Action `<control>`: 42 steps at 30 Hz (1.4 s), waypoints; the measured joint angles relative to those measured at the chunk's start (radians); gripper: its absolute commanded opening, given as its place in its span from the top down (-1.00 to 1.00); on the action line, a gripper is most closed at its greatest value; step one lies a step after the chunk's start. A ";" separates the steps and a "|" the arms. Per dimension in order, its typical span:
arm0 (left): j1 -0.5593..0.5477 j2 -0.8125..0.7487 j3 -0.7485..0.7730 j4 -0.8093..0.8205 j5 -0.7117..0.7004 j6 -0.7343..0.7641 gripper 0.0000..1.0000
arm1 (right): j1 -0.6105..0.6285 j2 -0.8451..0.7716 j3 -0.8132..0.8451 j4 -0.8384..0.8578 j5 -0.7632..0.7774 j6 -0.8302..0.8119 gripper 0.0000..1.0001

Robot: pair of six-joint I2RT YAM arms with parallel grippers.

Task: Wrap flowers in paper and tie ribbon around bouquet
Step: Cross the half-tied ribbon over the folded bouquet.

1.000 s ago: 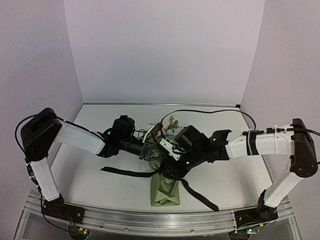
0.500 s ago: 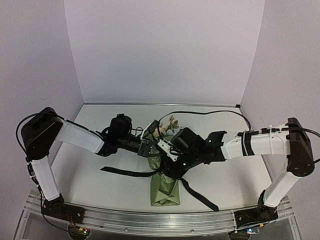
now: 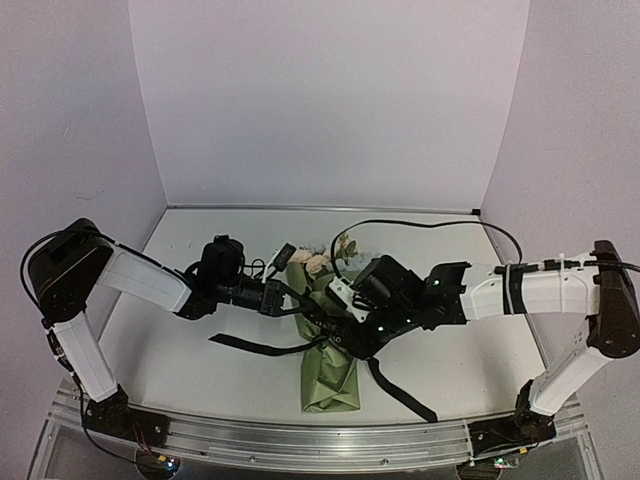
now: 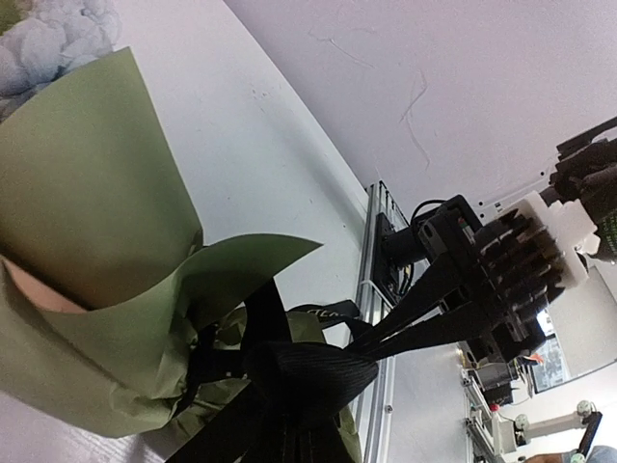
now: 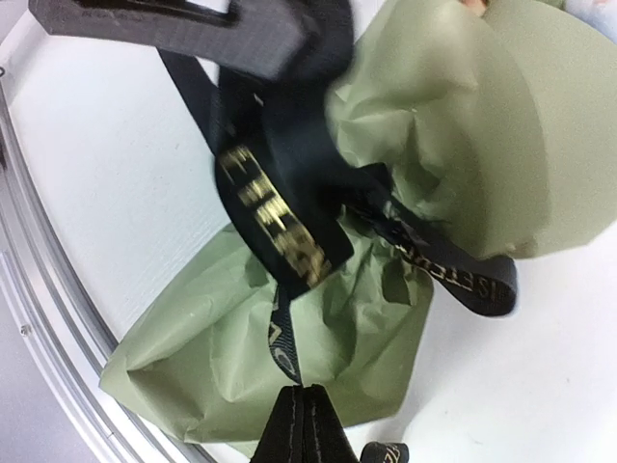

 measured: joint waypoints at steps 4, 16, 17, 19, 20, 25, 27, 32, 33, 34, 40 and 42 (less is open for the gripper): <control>0.022 -0.049 -0.049 -0.007 -0.028 -0.001 1.00 | 0.000 -0.032 -0.026 -0.011 0.010 0.032 1.00; 0.059 -0.142 -0.160 -0.045 -0.070 0.010 1.00 | -0.017 -0.111 -0.139 -0.083 0.087 0.099 1.00; 0.063 -0.150 -0.172 -0.052 -0.074 0.011 1.00 | -0.020 -0.111 -0.143 -0.089 0.092 0.103 1.00; 0.068 -0.170 -0.195 -0.064 -0.081 0.011 1.00 | -0.025 -0.111 -0.146 -0.096 0.108 0.109 1.00; 0.069 -0.181 -0.205 -0.068 -0.084 0.011 1.00 | -0.026 -0.111 -0.147 -0.098 0.119 0.111 1.00; 0.070 -0.221 -0.246 -0.093 -0.112 0.013 0.99 | -0.055 -0.111 -0.146 -0.098 0.153 0.122 1.00; 0.070 -0.223 -0.258 -0.099 -0.114 0.011 1.00 | -0.065 -0.108 -0.140 -0.100 0.155 0.123 1.00; 0.069 -0.223 -0.296 -0.105 -0.134 -0.003 0.98 | -0.071 -0.080 -0.095 -0.105 0.157 0.128 1.00; 0.066 -0.223 -0.303 -0.106 -0.142 -0.009 0.95 | -0.071 -0.075 -0.088 -0.104 0.157 0.129 1.00; 0.060 -0.223 -0.308 -0.107 -0.151 -0.015 0.92 | -0.071 -0.070 -0.083 -0.104 0.156 0.130 1.00; -0.033 -0.219 -0.311 -0.115 -0.217 -0.032 0.83 | -0.065 -0.043 -0.051 -0.105 0.131 0.130 1.00; -0.049 -0.215 -0.311 -0.115 -0.239 -0.041 0.75 | -0.058 -0.038 -0.042 -0.104 0.125 0.130 1.00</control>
